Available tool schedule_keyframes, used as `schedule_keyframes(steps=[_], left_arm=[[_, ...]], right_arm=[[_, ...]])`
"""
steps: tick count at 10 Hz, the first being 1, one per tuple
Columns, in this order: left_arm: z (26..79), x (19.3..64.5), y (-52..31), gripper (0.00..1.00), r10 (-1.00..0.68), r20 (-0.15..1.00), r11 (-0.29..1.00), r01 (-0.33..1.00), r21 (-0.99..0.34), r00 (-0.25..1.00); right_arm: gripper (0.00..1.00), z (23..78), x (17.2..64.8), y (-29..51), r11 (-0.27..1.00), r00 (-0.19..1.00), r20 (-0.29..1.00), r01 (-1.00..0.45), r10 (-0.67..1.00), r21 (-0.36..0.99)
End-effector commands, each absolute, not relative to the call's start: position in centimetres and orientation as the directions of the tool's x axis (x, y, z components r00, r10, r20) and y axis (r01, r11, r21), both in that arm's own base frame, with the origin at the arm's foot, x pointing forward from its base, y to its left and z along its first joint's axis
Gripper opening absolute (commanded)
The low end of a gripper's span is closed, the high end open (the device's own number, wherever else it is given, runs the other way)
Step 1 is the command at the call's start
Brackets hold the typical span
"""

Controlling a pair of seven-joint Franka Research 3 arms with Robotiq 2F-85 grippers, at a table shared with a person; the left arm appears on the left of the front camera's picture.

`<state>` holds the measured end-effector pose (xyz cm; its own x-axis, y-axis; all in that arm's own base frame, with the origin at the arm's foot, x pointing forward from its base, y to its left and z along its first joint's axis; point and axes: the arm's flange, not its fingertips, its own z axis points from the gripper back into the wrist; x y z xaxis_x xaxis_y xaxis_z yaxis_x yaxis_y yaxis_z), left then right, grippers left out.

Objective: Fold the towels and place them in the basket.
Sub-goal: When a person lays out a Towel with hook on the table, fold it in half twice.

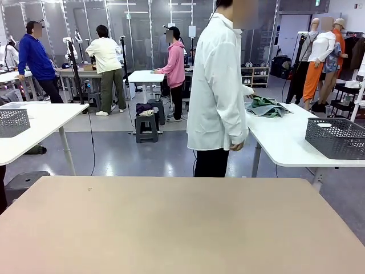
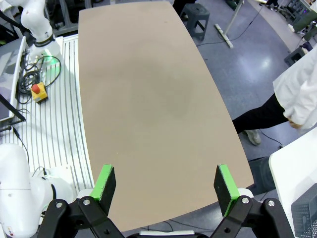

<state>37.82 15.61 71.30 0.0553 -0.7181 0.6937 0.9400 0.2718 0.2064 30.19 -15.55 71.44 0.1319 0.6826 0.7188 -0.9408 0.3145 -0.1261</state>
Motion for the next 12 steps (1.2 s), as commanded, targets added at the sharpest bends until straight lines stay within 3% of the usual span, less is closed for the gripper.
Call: schedule_keyframes(steps=[1,12], left_arm=[[71.37,37.77,15.63,1.0,-0.713,0.699,0.273,0.939,0.208,0.052],[71.37,37.77,15.63,1.0,-0.713,0.699,0.273,0.939,0.208,0.052]], right_arm=[[1.0,71.39,30.04,-15.43,0.312,0.125,0.724,-0.941,0.679,-0.131],[1.0,71.39,30.04,-15.43,0.312,0.125,0.724,-0.941,0.679,-0.131]])
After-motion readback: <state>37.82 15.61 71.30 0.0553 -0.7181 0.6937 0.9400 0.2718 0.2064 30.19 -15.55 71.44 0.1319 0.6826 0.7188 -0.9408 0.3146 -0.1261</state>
